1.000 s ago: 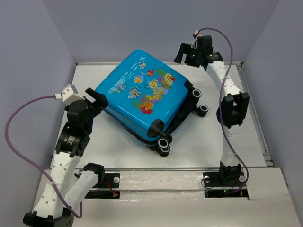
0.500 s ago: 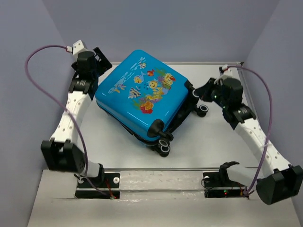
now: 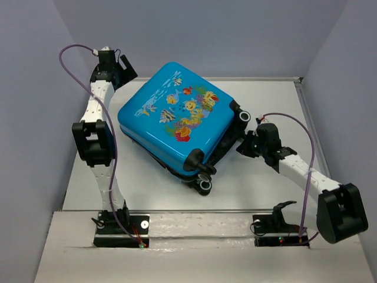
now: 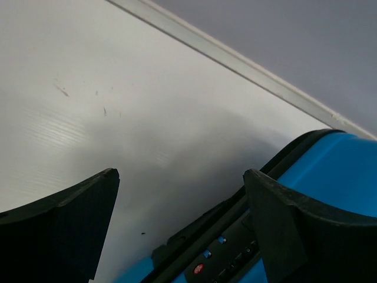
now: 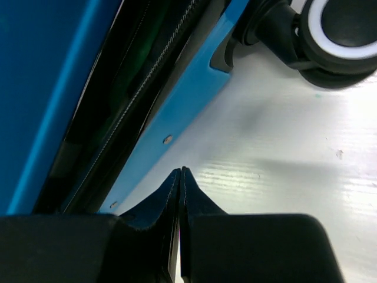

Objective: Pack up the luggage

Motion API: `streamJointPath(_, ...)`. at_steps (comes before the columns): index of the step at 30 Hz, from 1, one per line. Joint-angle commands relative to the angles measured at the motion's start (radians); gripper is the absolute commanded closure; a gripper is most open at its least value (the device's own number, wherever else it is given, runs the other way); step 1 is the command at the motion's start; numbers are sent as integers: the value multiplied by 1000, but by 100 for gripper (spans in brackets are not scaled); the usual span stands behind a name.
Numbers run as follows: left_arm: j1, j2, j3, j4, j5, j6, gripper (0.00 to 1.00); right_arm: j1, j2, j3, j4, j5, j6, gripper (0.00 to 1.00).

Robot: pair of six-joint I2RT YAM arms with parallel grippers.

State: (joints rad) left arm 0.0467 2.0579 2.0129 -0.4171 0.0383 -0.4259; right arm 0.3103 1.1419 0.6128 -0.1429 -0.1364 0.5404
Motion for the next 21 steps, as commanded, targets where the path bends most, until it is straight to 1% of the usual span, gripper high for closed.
streamJointPath(1, -11, 11, -58, 16, 100, -5, 1, 19, 97, 102, 132, -34, 12, 93)
streamJointPath(2, -13, 11, -80, 27, 106, -8, 1, 19, 114, 116, 166, -32, 15, 93)
streamJointPath(5, -31, 8, -170, 73, 124, -11, 1, 19, 194, 191, 183, -34, 7, 93)
streamJointPath(7, -42, -37, -288, 118, 129, -25, 1, 19, 255, 226, 198, -37, 4, 93)
streamJointPath(8, -42, -88, -396, 183, 150, -57, 1, 19, 277, 267, 203, -42, 3, 93)
streamJointPath(10, -41, -148, -521, 269, 198, -97, 1, 19, 341, 310, 215, -46, 0, 93)
streamJointPath(11, -41, -201, -621, 325, 199, -128, 1, 19, 364, 359, 221, -51, -6, 93)
streamJointPath(12, -45, -231, -672, 348, 196, -140, 1, 19, 390, 389, 221, -64, -8, 93)
streamJointPath(13, -74, -260, -721, 377, 193, -152, 1, 19, 438, 416, 221, -75, -14, 93)
streamJointPath(14, -88, -315, -806, 411, 189, -165, 1, 19, 464, 479, 221, -87, -20, 93)
streamJointPath(15, -94, -344, -847, 417, 178, -171, 1, 19, 488, 513, 220, -104, -26, 93)
streamJointPath(17, -117, -404, -931, 480, 161, -172, 1, 19, 557, 582, 209, -163, -33, 93)
streamJointPath(18, -123, -451, -1000, 485, 157, -178, 1, 19, 577, 643, 207, -175, -33, 93)
streamJointPath(19, -130, -476, -1037, 515, 155, -185, 1, 19, 594, 674, 207, -205, -39, 93)
streamJointPath(20, -148, -525, -1106, 526, 152, -189, 1, 19, 629, 705, 200, -221, -39, 93)
streamJointPath(21, -162, -550, -1135, 529, 144, -197, 1, 19, 647, 769, 187, -239, -42, 93)
